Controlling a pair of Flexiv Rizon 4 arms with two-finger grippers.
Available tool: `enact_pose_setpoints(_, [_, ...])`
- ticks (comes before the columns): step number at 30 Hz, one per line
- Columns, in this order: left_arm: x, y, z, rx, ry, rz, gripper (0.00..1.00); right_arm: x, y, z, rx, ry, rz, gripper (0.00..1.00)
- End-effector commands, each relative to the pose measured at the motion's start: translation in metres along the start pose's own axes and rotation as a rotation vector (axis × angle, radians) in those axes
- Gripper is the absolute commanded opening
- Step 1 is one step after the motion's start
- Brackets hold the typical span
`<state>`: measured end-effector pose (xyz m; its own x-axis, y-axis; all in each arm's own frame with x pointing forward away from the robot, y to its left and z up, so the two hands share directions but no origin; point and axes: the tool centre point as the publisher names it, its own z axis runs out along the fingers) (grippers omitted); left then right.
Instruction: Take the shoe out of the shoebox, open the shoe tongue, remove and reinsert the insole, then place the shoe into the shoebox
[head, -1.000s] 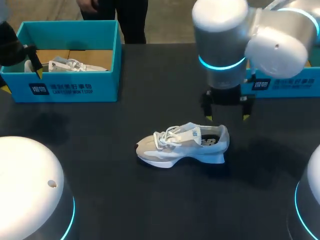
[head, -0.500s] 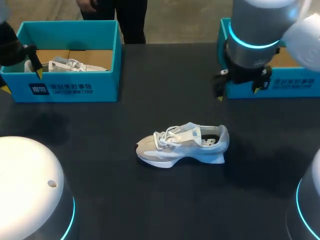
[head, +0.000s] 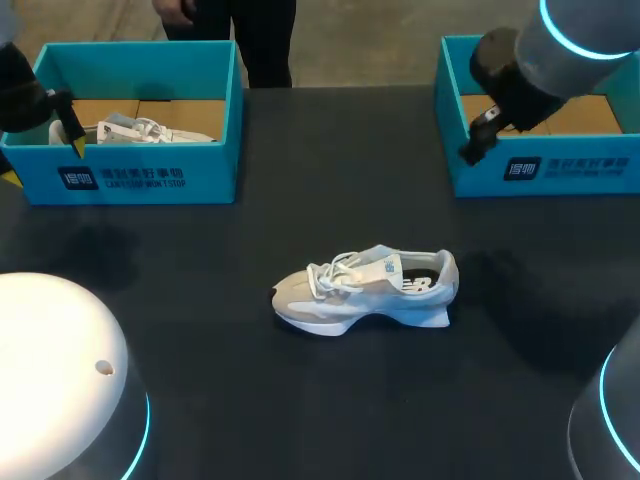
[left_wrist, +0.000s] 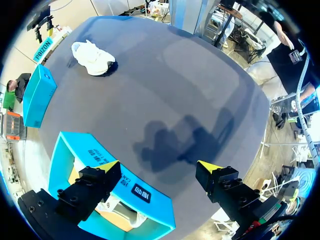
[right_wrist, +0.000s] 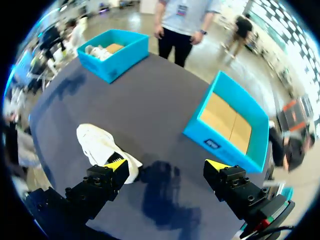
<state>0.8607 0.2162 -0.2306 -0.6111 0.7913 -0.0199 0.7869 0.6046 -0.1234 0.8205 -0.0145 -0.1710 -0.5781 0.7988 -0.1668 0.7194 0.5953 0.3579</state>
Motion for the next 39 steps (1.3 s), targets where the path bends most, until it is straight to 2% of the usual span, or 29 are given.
enact_pose_setpoints(1, [0.001,-0.001,0.000,-0.002,-0.001,0.000,1.00,-0.017,-0.002,-0.003,-0.109,0.167,-0.321,1.00])
enact_pose_setpoints(5, [0.001,-0.001,0.000,-0.002,-0.001,0.000,1.00,-0.027,0.002,-0.006,-0.137,0.197,-0.459,1.00])
enact_pose_setpoints(25, [0.001,-0.001,0.000,-0.002,-0.001,0.000,1.00,-0.027,0.002,-0.006,-0.137,0.197,-0.459,1.00])
enact_pose_setpoints(26, [0.001,-0.001,0.000,-0.002,-0.001,0.000,1.00,-0.030,0.002,-0.005,-0.143,0.219,-0.504,1.00])
enact_pose_setpoints(32, [0.001,-0.001,0.000,-0.002,-0.001,0.000,1.00,-0.044,-0.017,0.001,-0.217,0.300,-0.704,1.00])
enact_pose_setpoints(33, [0.001,-0.001,0.000,-0.002,-0.001,0.000,1.00,-0.045,-0.023,0.004,-0.207,0.336,-0.733,1.00])
enact_pose_setpoints(37, [0.001,-0.001,0.000,-0.002,-0.001,0.000,1.00,-0.053,-0.040,0.011,-0.216,0.371,-0.765,1.00])
enact_pose_setpoints(39, [0.001,-0.001,0.000,-0.002,-0.001,0.000,1.00,-0.056,-0.046,0.013,-0.247,0.403,-0.777,1.00])
